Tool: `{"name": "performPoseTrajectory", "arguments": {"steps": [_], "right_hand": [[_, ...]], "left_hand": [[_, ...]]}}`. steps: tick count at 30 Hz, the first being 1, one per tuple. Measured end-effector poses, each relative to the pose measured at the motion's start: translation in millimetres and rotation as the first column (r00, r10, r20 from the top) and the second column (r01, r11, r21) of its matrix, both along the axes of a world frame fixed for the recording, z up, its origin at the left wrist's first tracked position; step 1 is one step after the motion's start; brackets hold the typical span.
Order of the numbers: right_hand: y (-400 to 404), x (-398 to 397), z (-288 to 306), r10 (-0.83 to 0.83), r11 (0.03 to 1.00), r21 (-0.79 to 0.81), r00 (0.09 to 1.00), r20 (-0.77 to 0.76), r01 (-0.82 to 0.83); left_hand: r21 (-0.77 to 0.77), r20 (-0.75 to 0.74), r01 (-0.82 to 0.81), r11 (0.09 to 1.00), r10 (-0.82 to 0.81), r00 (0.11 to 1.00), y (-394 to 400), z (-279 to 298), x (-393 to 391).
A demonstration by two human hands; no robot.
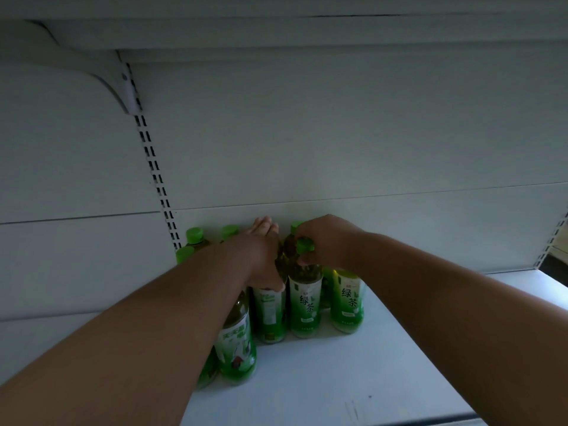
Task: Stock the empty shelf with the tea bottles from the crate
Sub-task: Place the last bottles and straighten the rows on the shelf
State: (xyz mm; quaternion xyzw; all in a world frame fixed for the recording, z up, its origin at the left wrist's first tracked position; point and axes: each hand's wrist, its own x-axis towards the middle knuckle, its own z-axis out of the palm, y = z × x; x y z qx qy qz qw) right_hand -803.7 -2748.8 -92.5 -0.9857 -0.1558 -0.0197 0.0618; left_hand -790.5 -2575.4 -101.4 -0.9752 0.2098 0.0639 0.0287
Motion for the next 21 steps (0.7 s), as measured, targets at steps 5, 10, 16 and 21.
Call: {"name": "performPoseTrajectory", "arguments": {"steps": [5, 10, 16, 21], "right_hand": [[-39, -5, 15, -0.128, 0.979, 0.159, 0.992, -0.018, 0.129], [-72, -13, 13, -0.139, 0.989, -0.063, 0.986, -0.088, 0.134], [-71, -11, 7, -0.063, 0.995, -0.080, 0.998, -0.022, 0.061], [-61, -7, 6, -0.014, 0.994, -0.104, 0.999, 0.038, 0.017]], "left_hand": [[-0.042, 0.028, 0.009, 0.999, -0.008, 1.000, 1, -2, 4], [-0.080, 0.109, 0.114, 0.990, -0.105, 0.989, -27, 3, 9], [0.013, 0.067, 0.128, 0.992, -0.128, 0.990, -55, -5, 13], [0.018, 0.069, 0.134, 0.991, -0.135, 0.988, -53, -6, 13]]}}
